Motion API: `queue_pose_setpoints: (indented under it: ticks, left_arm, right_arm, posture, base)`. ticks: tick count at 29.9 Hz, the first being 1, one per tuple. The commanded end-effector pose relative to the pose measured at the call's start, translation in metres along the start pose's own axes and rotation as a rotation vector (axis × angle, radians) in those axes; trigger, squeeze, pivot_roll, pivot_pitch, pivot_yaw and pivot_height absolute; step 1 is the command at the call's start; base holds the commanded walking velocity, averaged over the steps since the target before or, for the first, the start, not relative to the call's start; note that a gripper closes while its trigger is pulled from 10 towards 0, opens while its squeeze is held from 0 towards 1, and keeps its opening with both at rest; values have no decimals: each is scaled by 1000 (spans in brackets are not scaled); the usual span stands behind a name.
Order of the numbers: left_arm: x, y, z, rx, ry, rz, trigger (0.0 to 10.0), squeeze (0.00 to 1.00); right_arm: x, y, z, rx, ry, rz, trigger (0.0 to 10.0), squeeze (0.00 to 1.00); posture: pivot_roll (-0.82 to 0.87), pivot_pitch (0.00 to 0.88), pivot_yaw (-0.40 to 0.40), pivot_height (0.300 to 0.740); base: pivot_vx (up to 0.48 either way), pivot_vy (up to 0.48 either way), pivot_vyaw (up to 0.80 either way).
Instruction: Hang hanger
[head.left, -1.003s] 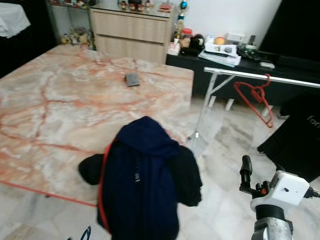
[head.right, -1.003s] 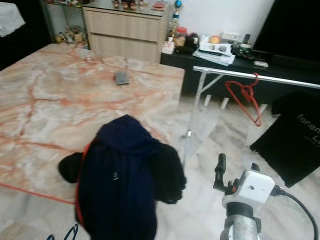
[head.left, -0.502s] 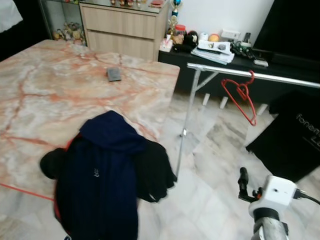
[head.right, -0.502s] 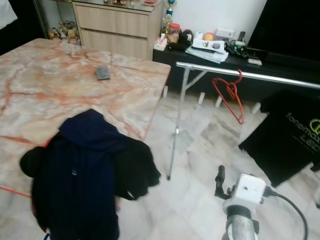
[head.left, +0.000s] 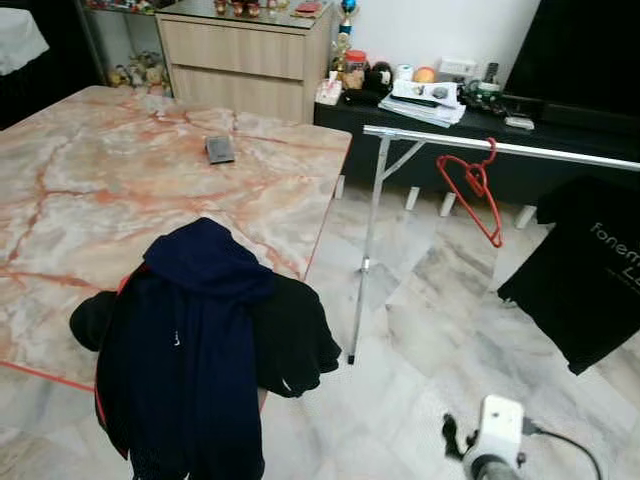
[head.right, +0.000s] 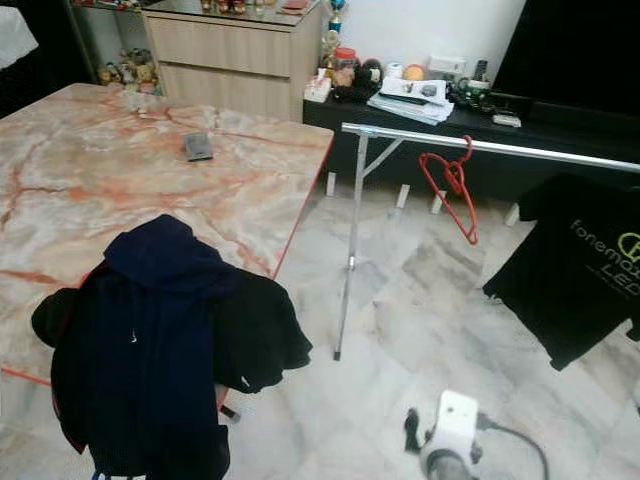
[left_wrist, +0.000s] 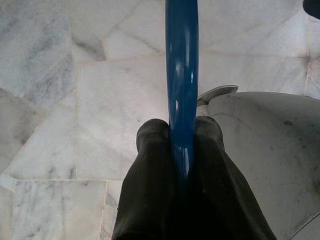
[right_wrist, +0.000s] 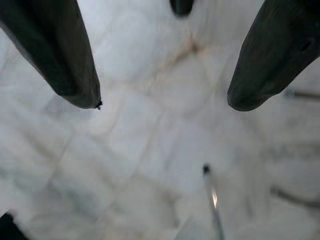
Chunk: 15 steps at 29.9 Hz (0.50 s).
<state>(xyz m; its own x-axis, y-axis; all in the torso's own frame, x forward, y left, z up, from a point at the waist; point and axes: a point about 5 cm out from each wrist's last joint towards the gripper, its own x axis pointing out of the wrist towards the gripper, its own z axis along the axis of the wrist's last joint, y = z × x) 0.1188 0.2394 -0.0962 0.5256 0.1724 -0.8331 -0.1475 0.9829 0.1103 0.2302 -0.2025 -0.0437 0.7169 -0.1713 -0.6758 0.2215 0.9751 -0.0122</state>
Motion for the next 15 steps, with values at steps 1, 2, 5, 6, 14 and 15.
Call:
queue_pose_setpoints:
  ticks: [1, 2, 5, 6, 14, 15]
  left_arm:
    - [0, -11, -6, 5, 33, -30, 10000, 0]
    - [0, -12, -6, 9, 33, -32, 10000, 0]
    - [0, -13, -5, 17, 30, -36, 10000, 0]
    - [0, -13, -4, 20, 28, -37, 10000, 0]
    - [-3, -3, -12, 50, 41, -29, 10000, 0]
    - [-3, -2, -13, 49, 43, -28, 10000, 0]
  right_arm:
    - [0, 6, -15, -44, 47, 43, 10000, 0]
    - [0, 8, -21, -54, 68, 54, 10000, 0]
    - [-4, 9, -45, -80, 162, 56, 10000, 0]
    - [-6, 9, -51, -73, 182, 52, 10000, 0]
    - [-11, 17, -66, -71, 228, 91, 10000, 0]
    - [-11, 18, -67, -69, 229, 90, 10000, 0]
  posture:
    - [-61, 89, -37, 740]
    - [-64, 91, -33, 740]
    - [-52, 90, -29, 740]
    - [-52, 90, -29, 740]
    - [-40, 92, -30, 740]
    - [-39, 92, -30, 740]
  base:
    - [0, 0, 0]
    - [0, 0, 0]
    - [0, 0, 0]
    - [0, 0, 0]
    - [0, -195, 0]
    - [0, -386, 0]
